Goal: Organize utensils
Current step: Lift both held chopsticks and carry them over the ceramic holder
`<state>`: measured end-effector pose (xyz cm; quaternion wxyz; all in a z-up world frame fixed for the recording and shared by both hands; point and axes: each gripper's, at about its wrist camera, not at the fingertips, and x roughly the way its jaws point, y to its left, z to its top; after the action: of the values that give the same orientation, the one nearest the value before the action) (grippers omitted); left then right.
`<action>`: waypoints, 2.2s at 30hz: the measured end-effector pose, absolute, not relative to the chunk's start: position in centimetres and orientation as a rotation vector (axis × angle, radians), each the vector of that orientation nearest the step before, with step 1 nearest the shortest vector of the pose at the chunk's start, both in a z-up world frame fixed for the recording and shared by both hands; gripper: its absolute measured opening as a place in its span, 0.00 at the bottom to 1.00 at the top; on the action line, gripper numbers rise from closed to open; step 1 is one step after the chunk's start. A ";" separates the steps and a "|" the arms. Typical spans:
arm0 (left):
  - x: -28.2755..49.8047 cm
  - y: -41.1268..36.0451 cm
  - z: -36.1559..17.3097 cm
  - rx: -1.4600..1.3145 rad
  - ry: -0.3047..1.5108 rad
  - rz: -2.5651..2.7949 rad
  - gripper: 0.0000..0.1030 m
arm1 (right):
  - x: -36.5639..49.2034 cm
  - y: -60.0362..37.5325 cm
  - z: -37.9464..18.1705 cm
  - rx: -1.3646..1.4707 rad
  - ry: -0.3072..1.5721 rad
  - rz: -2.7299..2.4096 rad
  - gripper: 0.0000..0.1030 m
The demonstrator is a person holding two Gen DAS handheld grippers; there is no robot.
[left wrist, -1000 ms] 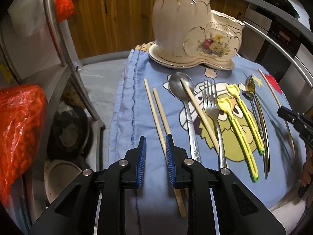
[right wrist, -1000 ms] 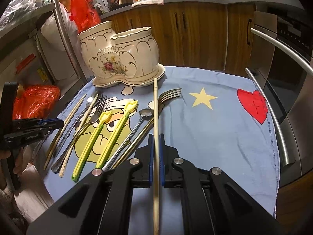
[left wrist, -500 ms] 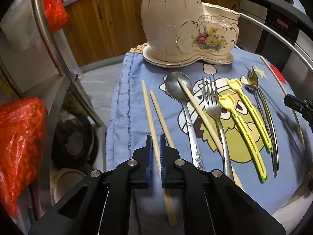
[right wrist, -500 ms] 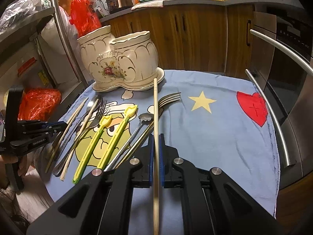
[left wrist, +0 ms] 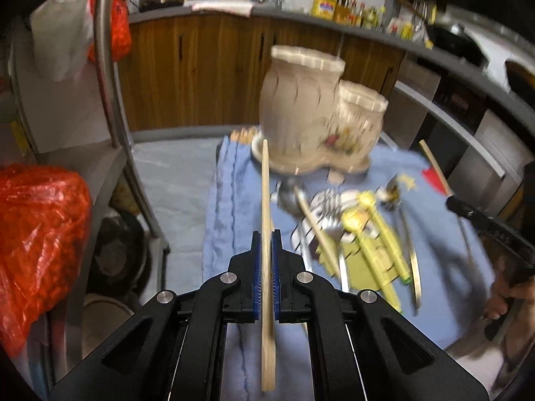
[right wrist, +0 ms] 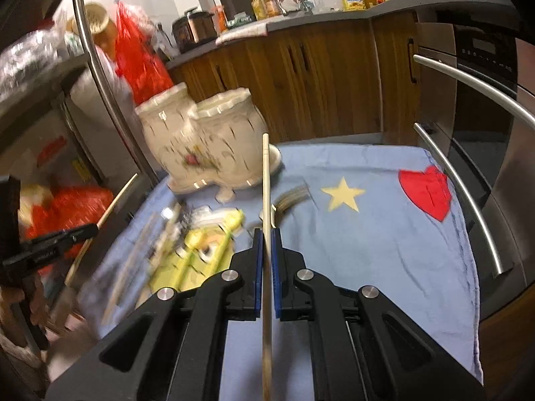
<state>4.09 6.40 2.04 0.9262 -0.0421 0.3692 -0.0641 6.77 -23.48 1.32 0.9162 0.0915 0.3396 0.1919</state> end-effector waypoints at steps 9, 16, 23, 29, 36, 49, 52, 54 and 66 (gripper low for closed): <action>6.5 7.8 11.1 -0.128 0.511 -0.227 0.06 | 12.1 -21.0 9.3 0.269 0.545 0.518 0.05; 14.6 6.7 15.1 -0.211 0.406 -0.310 0.06 | 19.0 -19.2 12.1 0.393 0.466 0.559 0.05; 20.5 5.1 13.3 -0.236 0.374 -0.312 0.06 | 24.5 -18.7 10.5 0.464 0.445 0.503 0.05; 22.8 4.3 10.9 -0.239 0.364 -0.308 0.06 | 27.2 -18.3 8.1 0.473 0.446 0.471 0.05; 22.8 3.3 9.3 -0.188 0.313 -0.280 0.06 | 27.5 -17.0 6.4 0.372 0.418 0.426 0.05; 20.6 4.4 8.0 -0.195 0.398 -0.301 0.06 | 22.4 -16.9 6.4 0.231 0.445 0.445 0.05; 19.8 4.5 7.9 -0.180 0.419 -0.293 0.06 | 21.6 -17.3 6.4 0.235 0.481 0.461 0.05; 19.4 4.4 7.9 -0.177 0.436 -0.301 0.06 | 21.3 -17.4 6.3 0.244 0.517 0.487 0.05; 18.6 3.2 7.4 -0.106 0.464 -0.298 0.13 | 20.9 -16.2 5.8 0.208 0.585 0.507 0.05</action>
<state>18.63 3.16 7.44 0.9609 -0.0521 0.2288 -0.1472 20.89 -16.19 5.81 0.9207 0.1012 0.2849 0.2468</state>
